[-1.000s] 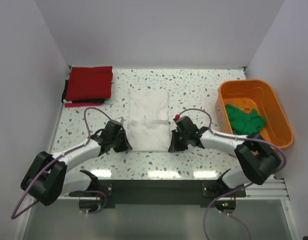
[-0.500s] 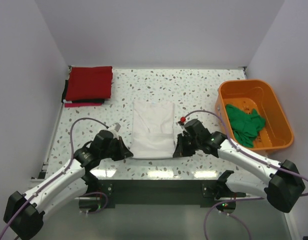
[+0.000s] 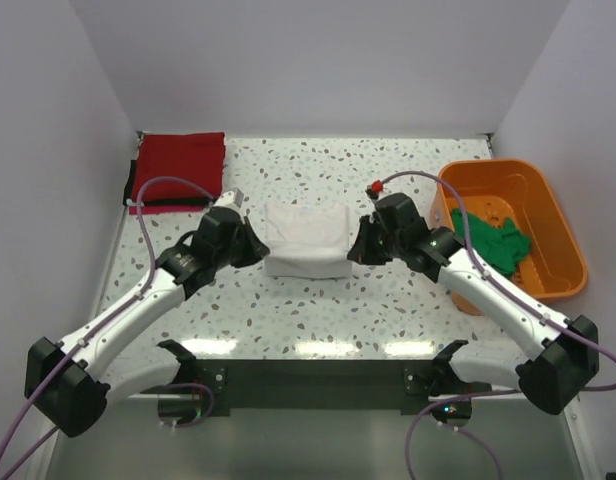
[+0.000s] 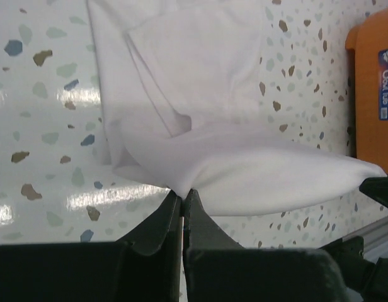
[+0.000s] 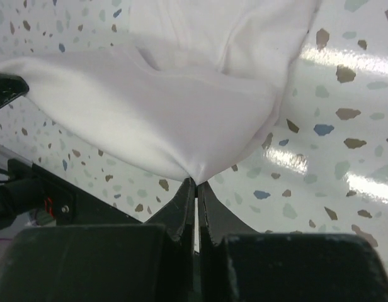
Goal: Fold and stack the t-shirts
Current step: Fold the tshirt
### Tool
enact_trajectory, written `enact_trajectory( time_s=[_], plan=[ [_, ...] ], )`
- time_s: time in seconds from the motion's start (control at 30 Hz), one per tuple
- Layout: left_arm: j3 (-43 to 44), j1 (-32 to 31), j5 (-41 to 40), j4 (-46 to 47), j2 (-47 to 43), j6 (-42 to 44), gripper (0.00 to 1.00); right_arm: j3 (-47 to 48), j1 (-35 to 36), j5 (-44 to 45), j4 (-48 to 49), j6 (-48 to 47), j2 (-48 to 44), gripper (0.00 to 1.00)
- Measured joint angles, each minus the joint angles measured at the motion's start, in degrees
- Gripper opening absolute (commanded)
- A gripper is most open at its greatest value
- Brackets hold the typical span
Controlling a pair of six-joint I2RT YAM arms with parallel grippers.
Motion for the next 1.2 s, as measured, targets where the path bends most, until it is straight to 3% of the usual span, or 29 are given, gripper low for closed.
enact_trajectory(
  time_s=[0.53, 0.83, 1.2],
  plan=[
    [13.64, 10.64, 1.03, 6.51, 17.29, 4.5, 0.0, 12.79, -11.15, -6.6, 7.74, -3.78, 16.74, 0.0],
    [21.44, 12.11, 2.45, 9.05, 29.0, 6.73, 0.0, 16.46, -15.76, -9.49, 9.79, -4.35, 24.41, 0.0],
    [30.75, 13.38, 3.67, 12.37, 46.07, 8.02, 0.0, 23.34, -19.21, -12.57, 14.86, -6.36, 40.37, 0.0]
  ],
)
